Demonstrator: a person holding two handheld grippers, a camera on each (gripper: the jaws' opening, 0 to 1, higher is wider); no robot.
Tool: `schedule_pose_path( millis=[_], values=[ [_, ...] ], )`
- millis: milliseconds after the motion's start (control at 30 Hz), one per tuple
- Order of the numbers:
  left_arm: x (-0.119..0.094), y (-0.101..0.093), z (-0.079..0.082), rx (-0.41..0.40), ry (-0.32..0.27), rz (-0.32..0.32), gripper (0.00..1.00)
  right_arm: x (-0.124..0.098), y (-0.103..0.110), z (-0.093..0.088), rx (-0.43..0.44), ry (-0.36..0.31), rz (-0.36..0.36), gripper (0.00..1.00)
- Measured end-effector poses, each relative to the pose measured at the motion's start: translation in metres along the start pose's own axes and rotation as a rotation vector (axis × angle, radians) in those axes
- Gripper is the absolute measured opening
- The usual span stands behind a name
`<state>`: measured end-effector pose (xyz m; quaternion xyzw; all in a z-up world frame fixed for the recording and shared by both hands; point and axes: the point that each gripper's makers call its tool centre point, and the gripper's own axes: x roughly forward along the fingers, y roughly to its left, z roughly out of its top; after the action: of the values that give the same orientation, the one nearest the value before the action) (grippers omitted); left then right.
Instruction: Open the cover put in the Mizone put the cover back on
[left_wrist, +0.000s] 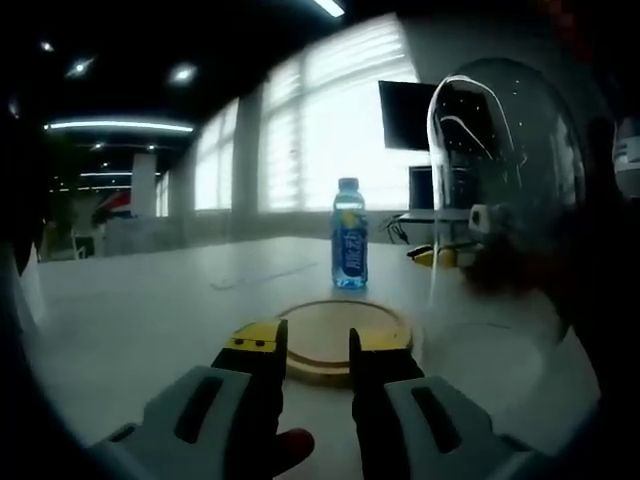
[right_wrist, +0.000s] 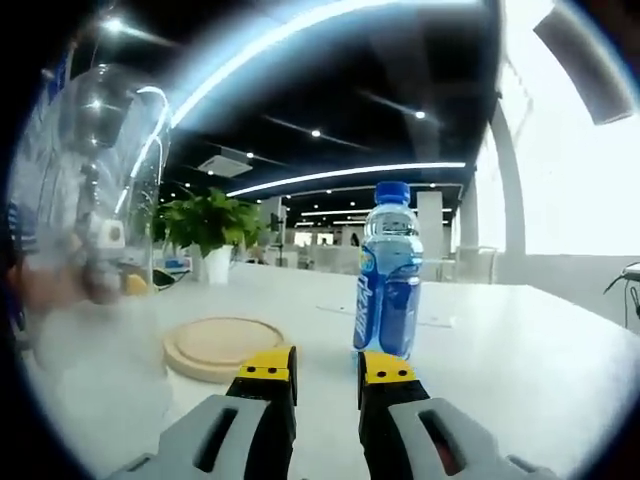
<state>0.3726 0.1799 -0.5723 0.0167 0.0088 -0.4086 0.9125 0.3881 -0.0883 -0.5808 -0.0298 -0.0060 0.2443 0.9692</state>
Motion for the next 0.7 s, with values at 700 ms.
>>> schedule_pose_path(
  millis=[700],
  values=[
    [0.001, -0.002, -0.002, 0.021, 0.013, -0.003, 0.20, -0.008, -0.030, 0.006, -0.019, -0.020, -0.136, 0.18]
  ],
)
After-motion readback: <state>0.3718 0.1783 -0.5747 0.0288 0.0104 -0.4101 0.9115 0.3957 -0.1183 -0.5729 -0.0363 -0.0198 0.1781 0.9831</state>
